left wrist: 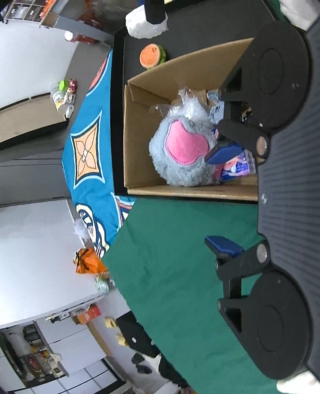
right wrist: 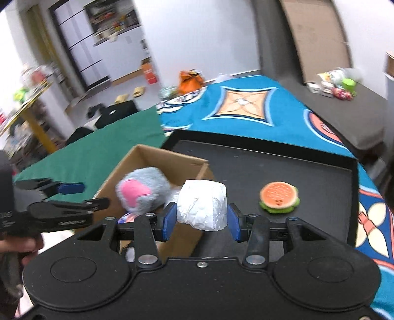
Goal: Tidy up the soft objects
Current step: 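Carry the white ball into the box and release it with the right gripper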
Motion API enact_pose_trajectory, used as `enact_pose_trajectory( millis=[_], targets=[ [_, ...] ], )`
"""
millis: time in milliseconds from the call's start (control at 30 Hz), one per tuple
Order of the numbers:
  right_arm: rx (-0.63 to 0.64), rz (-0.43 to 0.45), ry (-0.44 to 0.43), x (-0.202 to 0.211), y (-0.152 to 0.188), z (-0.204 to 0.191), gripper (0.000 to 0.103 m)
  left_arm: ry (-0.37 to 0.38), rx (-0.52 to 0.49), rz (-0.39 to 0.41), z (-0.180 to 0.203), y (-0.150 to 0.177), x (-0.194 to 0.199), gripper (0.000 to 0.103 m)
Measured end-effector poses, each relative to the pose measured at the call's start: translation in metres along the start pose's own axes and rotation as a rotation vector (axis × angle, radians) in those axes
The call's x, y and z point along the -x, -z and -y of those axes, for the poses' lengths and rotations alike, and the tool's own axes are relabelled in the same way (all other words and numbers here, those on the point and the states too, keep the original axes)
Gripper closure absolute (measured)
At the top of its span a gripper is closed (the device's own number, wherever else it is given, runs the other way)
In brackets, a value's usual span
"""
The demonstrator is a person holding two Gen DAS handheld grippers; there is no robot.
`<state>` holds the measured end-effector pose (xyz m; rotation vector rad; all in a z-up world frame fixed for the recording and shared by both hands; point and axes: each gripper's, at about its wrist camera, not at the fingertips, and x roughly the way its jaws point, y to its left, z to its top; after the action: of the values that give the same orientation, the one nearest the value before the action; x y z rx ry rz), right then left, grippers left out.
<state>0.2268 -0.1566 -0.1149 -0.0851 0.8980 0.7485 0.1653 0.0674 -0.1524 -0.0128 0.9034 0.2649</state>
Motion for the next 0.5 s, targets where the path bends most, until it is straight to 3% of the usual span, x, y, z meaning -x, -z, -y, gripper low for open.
enact_pose_trajectory(
  millis=[367, 500],
  targets=[
    [0.093, -0.076, -0.057, 0.008, -0.008, -0.053, 0.059, 0.110, 0.034, -0.025, -0.016, 0.021, 0.004, 0.093],
    [0.124, -0.108, -0.066, 0.001, 0.001, -0.072, 0.058, 0.154, 0.002, -0.024, -0.023, 0.028, 0.004, 0.096]
  ],
)
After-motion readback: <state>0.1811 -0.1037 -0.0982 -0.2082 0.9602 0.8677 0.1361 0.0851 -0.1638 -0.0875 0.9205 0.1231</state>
